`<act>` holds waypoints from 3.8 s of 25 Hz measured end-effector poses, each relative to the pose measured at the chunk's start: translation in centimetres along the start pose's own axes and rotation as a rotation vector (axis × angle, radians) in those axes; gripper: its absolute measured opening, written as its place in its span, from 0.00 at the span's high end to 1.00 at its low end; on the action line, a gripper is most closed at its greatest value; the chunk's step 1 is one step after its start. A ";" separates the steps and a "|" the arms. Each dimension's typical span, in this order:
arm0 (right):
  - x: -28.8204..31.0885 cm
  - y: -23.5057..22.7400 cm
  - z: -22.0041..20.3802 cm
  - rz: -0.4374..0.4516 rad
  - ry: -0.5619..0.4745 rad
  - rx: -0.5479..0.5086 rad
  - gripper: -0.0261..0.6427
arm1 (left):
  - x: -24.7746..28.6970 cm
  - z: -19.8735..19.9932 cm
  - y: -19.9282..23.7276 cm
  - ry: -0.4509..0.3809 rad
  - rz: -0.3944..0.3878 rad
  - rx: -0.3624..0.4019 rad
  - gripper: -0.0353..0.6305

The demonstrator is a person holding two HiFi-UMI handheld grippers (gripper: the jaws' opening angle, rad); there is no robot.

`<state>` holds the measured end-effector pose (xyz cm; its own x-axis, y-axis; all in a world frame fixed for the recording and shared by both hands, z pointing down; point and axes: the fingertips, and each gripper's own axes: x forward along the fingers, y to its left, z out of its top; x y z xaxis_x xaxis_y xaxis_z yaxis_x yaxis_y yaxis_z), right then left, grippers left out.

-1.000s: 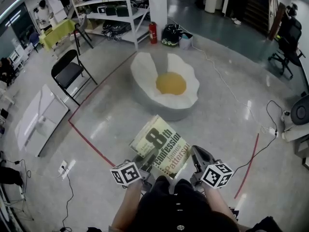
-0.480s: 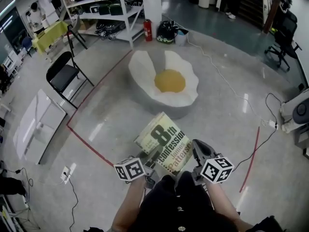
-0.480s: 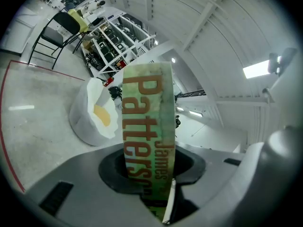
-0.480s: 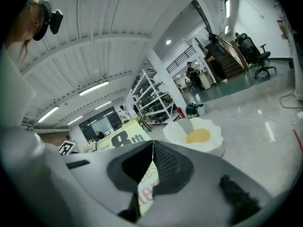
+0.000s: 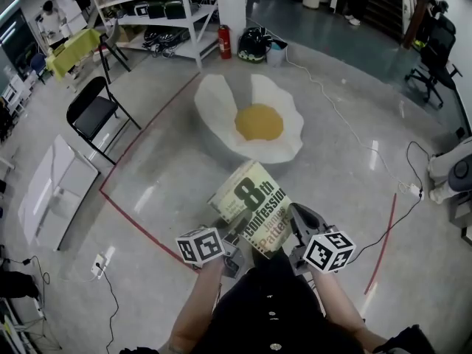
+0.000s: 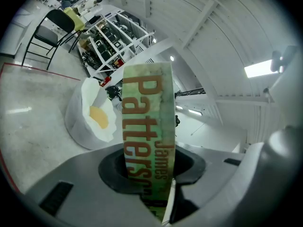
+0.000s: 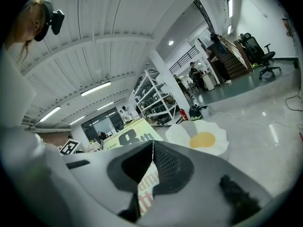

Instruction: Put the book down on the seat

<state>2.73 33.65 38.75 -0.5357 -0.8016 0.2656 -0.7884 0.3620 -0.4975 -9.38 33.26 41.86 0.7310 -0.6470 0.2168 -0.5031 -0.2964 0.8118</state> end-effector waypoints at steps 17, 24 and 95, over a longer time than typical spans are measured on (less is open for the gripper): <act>10.5 -7.8 5.8 0.025 0.039 0.038 0.94 | 10.5 6.3 4.3 0.015 0.027 -0.045 0.71; 14.0 -11.0 8.3 0.029 0.061 0.043 0.94 | 14.8 9.4 5.3 0.001 0.037 -0.069 0.71; 49.9 -29.6 21.0 -0.093 0.096 0.242 0.94 | 46.6 35.4 27.6 0.377 -0.034 -0.143 0.71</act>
<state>5.68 -27.08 49.44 -0.4997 -0.7732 0.3904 -0.7462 0.1553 -0.6474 -5.48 -29.95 55.17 0.8776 -0.3271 0.3504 -0.4256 -0.1955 0.8835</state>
